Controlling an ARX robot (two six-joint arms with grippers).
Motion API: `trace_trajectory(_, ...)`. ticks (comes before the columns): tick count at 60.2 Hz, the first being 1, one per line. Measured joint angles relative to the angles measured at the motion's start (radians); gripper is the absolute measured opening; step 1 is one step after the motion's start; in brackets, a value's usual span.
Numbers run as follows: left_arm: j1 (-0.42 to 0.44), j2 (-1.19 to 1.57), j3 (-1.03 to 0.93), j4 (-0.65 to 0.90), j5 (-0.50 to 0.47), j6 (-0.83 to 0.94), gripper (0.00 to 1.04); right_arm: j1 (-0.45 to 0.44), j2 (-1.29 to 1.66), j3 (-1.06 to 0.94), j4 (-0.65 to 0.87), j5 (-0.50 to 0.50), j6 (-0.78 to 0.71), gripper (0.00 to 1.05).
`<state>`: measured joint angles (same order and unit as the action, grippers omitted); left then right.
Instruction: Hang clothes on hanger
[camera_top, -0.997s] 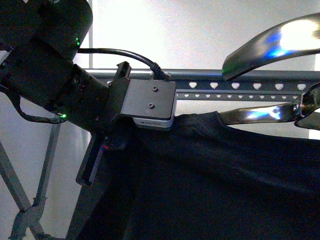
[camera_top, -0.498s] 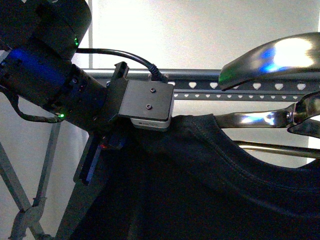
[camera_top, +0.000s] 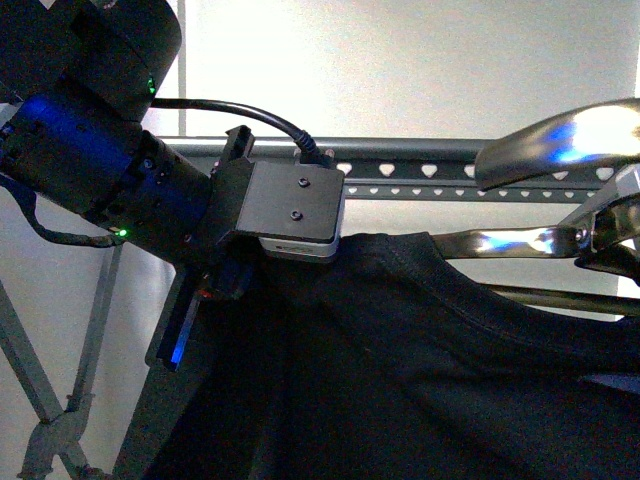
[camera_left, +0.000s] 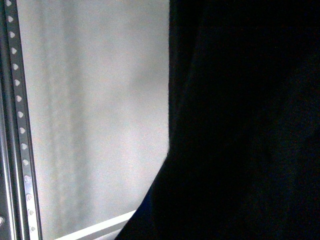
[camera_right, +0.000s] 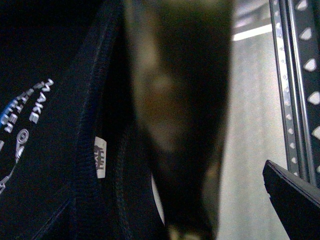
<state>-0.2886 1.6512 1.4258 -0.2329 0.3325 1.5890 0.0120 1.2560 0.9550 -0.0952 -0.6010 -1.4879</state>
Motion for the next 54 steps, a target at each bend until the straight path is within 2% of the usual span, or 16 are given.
trace_trajectory(6,0.000,0.000,0.000,0.000,-0.001,0.004,0.09,-0.044,0.039,0.021,0.008,-0.005,0.031,0.97)
trace_trajectory(20,-0.003,0.000,0.000,0.000,0.006,0.003,0.09,-0.161,0.011,0.003,-0.026,-0.085,0.086,0.97)
trace_trajectory(38,-0.002,0.000,0.000,0.000,0.011,0.001,0.09,-0.203,-0.029,-0.006,-0.101,-0.120,0.140,0.96)
trace_trajectory(45,-0.003,0.000,0.000,0.000,0.011,0.002,0.09,-0.203,-0.029,-0.006,-0.118,-0.109,0.144,0.73)
trace_trajectory(54,-0.003,0.000,0.000,0.000,0.011,0.002,0.09,-0.192,-0.029,-0.006,-0.121,-0.088,0.148,0.50)
